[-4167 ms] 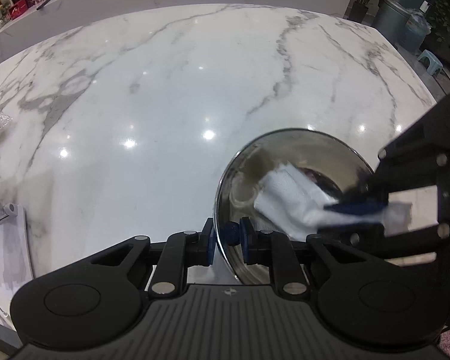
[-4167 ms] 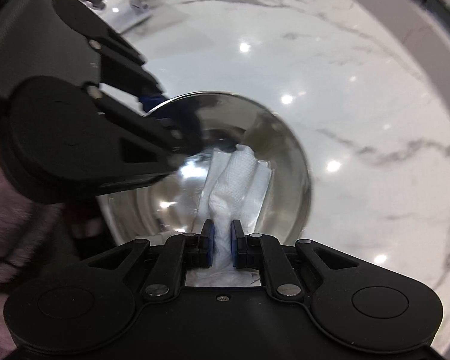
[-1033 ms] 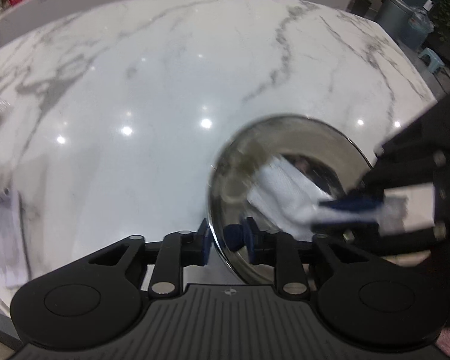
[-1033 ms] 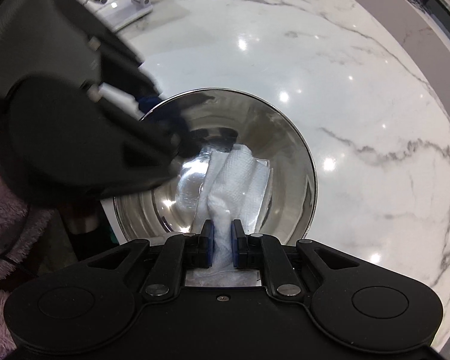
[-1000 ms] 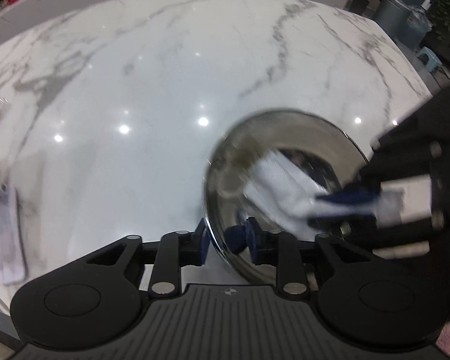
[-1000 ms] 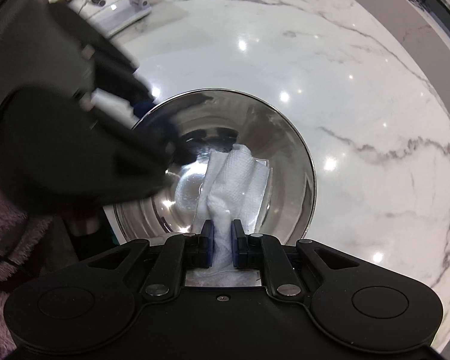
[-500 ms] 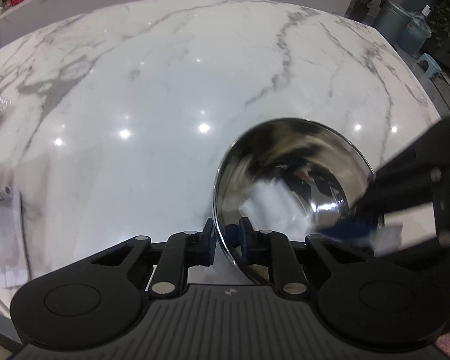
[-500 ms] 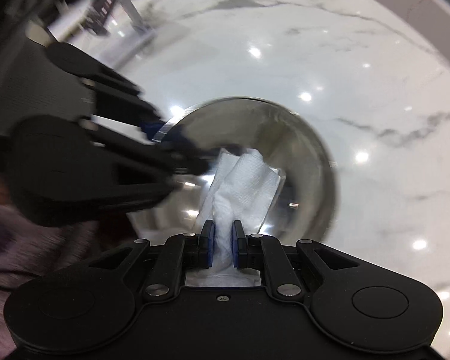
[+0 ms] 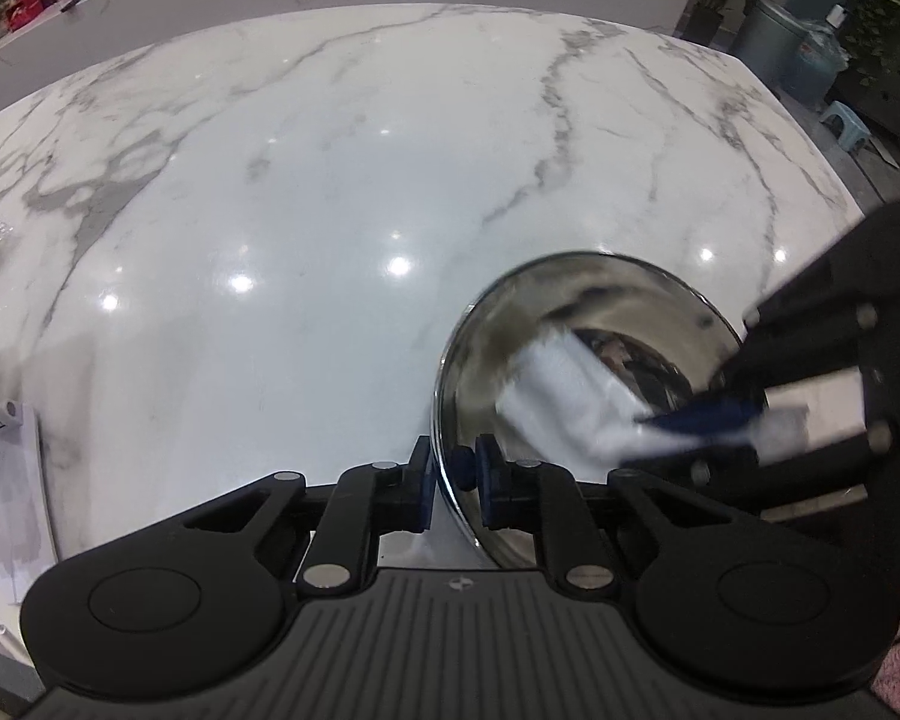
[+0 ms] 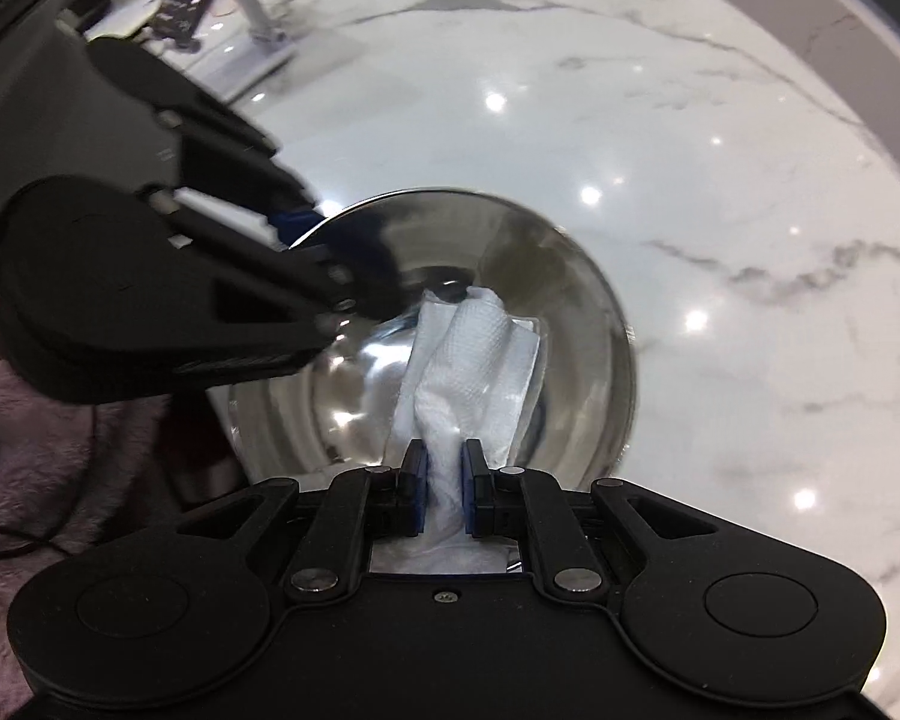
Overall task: Clean bowl
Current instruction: 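Wipe the towel along the inner wall toward the rim with the right gripper, then lift the towel out of the bowl and bring it to the outer wall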
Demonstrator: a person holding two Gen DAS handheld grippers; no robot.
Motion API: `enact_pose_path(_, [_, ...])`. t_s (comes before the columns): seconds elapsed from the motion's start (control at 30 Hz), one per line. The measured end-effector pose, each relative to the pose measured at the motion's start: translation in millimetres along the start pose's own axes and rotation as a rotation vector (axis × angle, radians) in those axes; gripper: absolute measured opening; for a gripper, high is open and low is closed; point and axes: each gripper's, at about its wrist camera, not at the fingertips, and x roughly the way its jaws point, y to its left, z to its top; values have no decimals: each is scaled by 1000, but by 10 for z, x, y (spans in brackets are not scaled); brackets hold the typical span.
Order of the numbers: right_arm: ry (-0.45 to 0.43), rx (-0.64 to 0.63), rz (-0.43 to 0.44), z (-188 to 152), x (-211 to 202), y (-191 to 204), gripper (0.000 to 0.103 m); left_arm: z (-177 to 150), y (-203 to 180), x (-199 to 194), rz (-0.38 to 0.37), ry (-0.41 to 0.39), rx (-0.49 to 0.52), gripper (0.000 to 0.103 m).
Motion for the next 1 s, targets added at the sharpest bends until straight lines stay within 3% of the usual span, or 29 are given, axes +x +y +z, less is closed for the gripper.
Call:
enact_pose_path(0.17, [-45,16,-35,-7,-25,-67,9,3,-13,1,2,-1,3,13])
enact_pose_path(0.43, [-102,19,0,131,205,-16,11,6,-25,5,8,-1,-2,13])
enact_pose_path(0.63, [-73,-8,36,220,484,117,10,7,-31,9,2,-1,1,13])
enact_pose_path(0.83, [-31,-43,1,401,652,237,9,-2,-24,6,-3,0,0,13])
enact_pose_path(1.0, [-66,7,-37,405,620,200,9,-6,-27,4,5,-4,-14,13])
